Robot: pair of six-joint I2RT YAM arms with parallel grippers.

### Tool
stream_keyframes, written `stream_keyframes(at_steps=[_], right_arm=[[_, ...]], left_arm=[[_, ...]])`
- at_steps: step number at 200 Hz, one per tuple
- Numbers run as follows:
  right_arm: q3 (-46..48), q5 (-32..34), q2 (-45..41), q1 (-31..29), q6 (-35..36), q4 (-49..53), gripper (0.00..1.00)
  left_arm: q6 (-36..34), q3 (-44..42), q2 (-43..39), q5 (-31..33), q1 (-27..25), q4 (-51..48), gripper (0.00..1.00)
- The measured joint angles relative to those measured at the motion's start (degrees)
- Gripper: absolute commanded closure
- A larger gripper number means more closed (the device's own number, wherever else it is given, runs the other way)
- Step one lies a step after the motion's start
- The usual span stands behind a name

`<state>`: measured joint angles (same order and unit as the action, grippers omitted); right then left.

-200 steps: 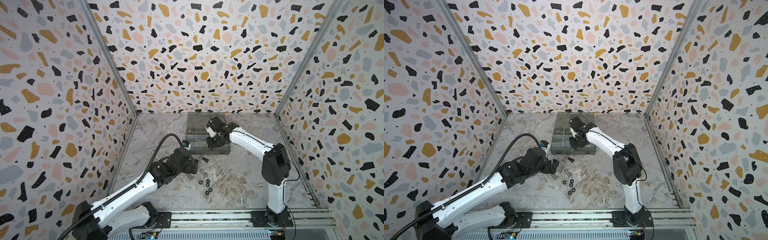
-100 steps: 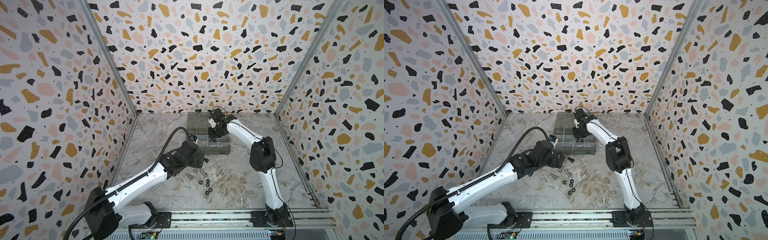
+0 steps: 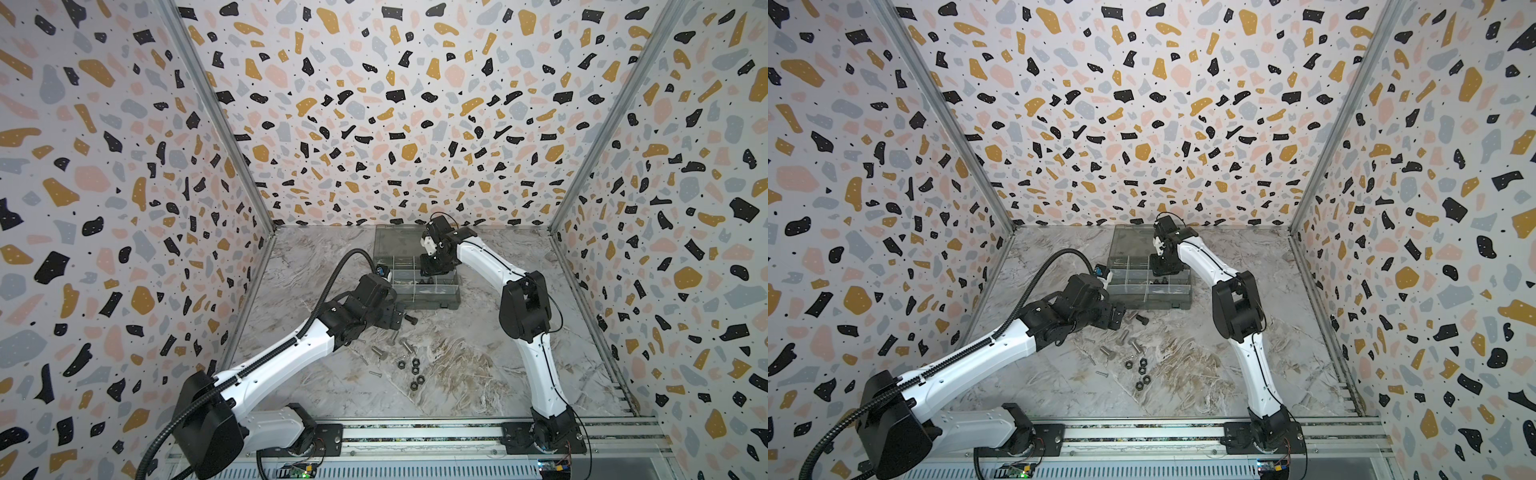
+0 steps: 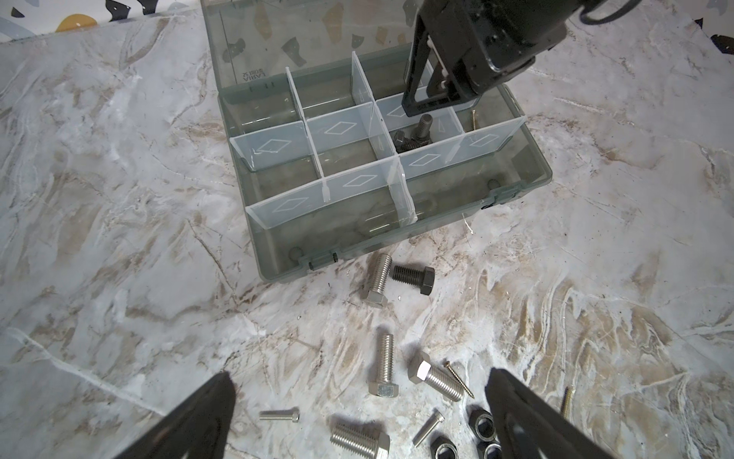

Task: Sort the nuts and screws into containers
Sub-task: 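Carry the third black bolt into the organizer compartment and release it, then return the right gripper to the pile and grasp a fourth black bolt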

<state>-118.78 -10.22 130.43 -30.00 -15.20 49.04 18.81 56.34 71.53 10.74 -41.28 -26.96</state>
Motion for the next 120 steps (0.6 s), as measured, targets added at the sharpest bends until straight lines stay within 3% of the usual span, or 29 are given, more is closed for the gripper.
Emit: stream_keyframes(at_steps=[63,120], right_arm=[[18.7,0.4,-18.1,-8.4,1.9,-2.2,0.62],[28.3,-0.7,-18.5,-16.1,1.5,-6.0,0.59]], left_arm=[[0.3,-1.9,-2.1,-1.4,0.0,0.2,0.00],[3.2,-7.2,-9.1,-1.9,0.0,0.0,0.00]])
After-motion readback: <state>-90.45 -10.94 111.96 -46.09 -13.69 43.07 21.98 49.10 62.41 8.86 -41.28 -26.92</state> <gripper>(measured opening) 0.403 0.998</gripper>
